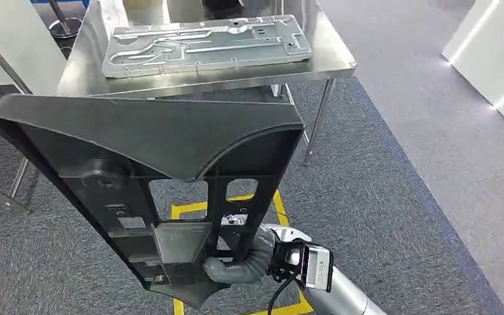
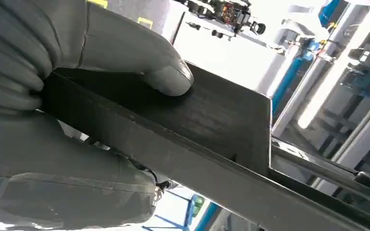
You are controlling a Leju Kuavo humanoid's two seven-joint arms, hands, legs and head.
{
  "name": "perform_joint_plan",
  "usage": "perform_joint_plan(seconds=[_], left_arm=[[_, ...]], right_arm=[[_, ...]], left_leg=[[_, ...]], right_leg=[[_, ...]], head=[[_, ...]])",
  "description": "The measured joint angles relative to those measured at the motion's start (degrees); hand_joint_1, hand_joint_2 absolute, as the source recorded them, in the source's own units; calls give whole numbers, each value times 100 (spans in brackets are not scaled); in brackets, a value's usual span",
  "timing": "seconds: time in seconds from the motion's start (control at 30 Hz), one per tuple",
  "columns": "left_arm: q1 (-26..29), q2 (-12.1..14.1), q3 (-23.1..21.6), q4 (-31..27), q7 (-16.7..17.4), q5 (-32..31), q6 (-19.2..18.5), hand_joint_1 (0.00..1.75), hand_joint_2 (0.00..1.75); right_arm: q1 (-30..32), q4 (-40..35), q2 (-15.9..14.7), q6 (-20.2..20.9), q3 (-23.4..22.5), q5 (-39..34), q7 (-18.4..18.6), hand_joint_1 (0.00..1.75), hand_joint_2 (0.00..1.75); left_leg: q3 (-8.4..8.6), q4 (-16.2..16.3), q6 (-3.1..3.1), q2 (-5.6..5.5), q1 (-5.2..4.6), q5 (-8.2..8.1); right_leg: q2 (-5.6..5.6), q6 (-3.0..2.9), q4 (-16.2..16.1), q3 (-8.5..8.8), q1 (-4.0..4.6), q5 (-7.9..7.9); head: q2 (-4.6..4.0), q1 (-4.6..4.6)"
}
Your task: Take the parts from the cabinet and place them on the table.
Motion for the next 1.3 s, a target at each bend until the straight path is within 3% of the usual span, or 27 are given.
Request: perform_joint_plan(seconds=[0.13,0.2,0.23,0.3,0.33,0.37,0.4,0.43,0.47,0.5,0.53,0.63,0.67,0.7,0.73,0.8,0.83,0.87,0.9,0.93,0.97,1.0,1.03,1.13,1.2,1.23,1.3], left_arm=[[-18,0,-2,0,-4,-2,-13,0,175],[-27,4,-2,-2,-7,0,-15,0,175],[-32,7,-2,-2,-7,0,-15,0,175],[-46,13,-2,-2,-7,0,-18,0,175],[-30,11,-2,-2,-7,0,-26,0,175],[-13,4,-2,-2,-7,-4,-33,0,175],[-9,0,-2,-2,-7,-4,-33,0,175],[-8,2,-2,-2,-7,-2,-33,0,175],[-7,9,-2,-2,-7,-2,-33,0,175],[-8,18,-2,-2,-7,-2,-33,0,175],[-11,22,-2,-2,-7,-2,-37,0,175],[-24,22,-2,-2,-20,-2,-50,0,175],[-29,20,-2,-2,-22,-2,-50,0,175],[-11,15,-2,-2,-20,-2,-48,0,175],[-15,17,-2,-2,-22,-2,-48,0,175],[-24,11,-2,-2,-22,-2,-50,0,175],[-22,9,-2,-2,-22,-2,-50,0,175],[-19,7,-2,-2,-22,-2,-50,0,175],[-8,2,-2,-2,-22,-2,-52,0,175],[-2,2,-2,-2,-22,-2,-57,0,175],[-5,0,-2,-2,-22,-2,-57,0,175],[-8,-2,-2,-2,-22,-2,-57,0,175],[-7,-2,-2,-2,-15,-2,-57,0,175],[-8,2,-2,-2,-7,-2,-59,0,175],[-19,7,-2,-4,-4,-2,-57,0,175],[-15,11,-2,-4,-7,0,-57,0,175],[-16,22,-2,-2,-4,0,-59,0,175]], right_arm=[[-14,-4,4,0,-4,0,0,168,175],[-16,-24,20,0,-7,2,0,168,175],[-30,-26,20,0,-7,-2,0,168,175],[-37,-26,20,0,-7,-4,0,168,175],[-25,-26,17,0,-5,-2,0,168,175],[-10,-22,17,0,-4,-2,0,168,175],[-7,-19,17,0,-4,-2,0,168,175],[-8,-20,17,0,-4,-2,0,168,175],[-10,-22,20,0,-4,-2,0,168,175],[-12,-22,20,0,-4,-2,0,168,175],[-15,-22,17,0,-4,-2,0,168,175],[-16,-24,20,4,-4,-2,0,168,175],[-20,-30,24,2,-4,-2,0,168,175],[-19,-37,28,2,-7,-2,0,168,175],[-34,-44,28,2,-7,-2,0,168,175],[-19,-41,22,2,-7,-2,0,168,175],[-3,-37,11,2,-7,-4,0,168,175],[7,-33,9,2,-7,-2,0,168,175],[9,-33,9,4,-7,-2,0,168,175],[8,-33,6,7,-7,-2,0,168,175],[6,-35,9,11,-7,-2,0,168,175],[6,-33,9,18,-7,-2,0,168,175],[3,-30,4,22,-9,-2,0,168,175],[10,-35,6,24,-20,-4,0,168,175],[10,-54,22,24,-26,-4,0,168,175],[-3,-59,26,24,-33,-4,0,168,175],[-1,-59,39,24,-35,-4,0,168,175]], left_leg=[[39,-37,-145,-6,2,-63],[131,-35,-200,17,5,-134],[30,225,-224,30,8,-232],[-542,1207,-271,38,12,-611],[-854,1673,-285,39,15,-697],[-1006,1811,-286,40,16,-625],[-1005,1636,-277,40,16,-389],[-879,1243,-261,40,16,-72],[-667,685,-230,41,12,292],[-493,184,-189,45,4,535],[-417,105,-156,45,-60,417],[-403,43,-62,43,-65,353],[-364,-14,-24,42,-10,359],[-315,-51,-7,46,3,365],[-291,-59,38,50,7,339],[-259,-58,75,48,0,296],[-239,-56,77,44,-1,267],[-207,-52,71,38,0,239],[-159,-50,64,35,2,203],[-94,-50,50,29,2,161],[-16,-48,32,24,2,112],[44,-48,9,23,2,65],[34,-46,-36,23,-22,26],[46,-81,-143,26,-5,-17],[107,-48,-208,42,14,-80],[21,188,-227,51,11,-202],[-494,1137,-273,51,15,-616]], right_leg=[[14,-103,-133,27,62,-112],[10,-163,-255,181,4,-121],[0,-191,-277,237,7,-144],[-16,-220,-278,282,13,-196],[-15,-227,-276,307,21,-228],[-11,-231,-275,343,23,-259],[-2,-227,-275,398,25,-296],[3,-224,-275,461,25,-337],[4,-212,-275,540,27,-387],[2,-192,-281,591,27,-439],[7,-148,-270,611,64,-476],[2,-70,-310,607,53,-493],[2,-26,-314,632,82,-525],[12,15,-231,626,58,-560],[10,37,58,483,54,-694],[11,69,1033,-105,16,-1060],[10,84,1454,-397,4,-1156],[10,97,1615,-565,-9,-1099],[9,107,1490,-585,-22,-890],[8,104,1105,-467,-37,-562],[6,92,517,-239,-51,-174],[0,71,8,-42,-51,104],[-4,48,-101,34,-36,-19],[24,-55,-165,31,14,-59],[30,-126,-247,127,-38,-58],[19,-175,-260,175,-39,-92],[2,-197,-260,240,-33,-151]], head=[[0,0],[0,0],[0,-2],[0,-2],[0,0],[0,-2],[0,-2],[0,0],[0,0],[0,0],[0,0],[0,-2],[0,-2],[0,0],[0,0],[0,0],[0,0],[0,0],[0,0],[0,0],[0,0],[0,0],[0,0],[0,0],[0,0],[0,-2],[0,-2]])
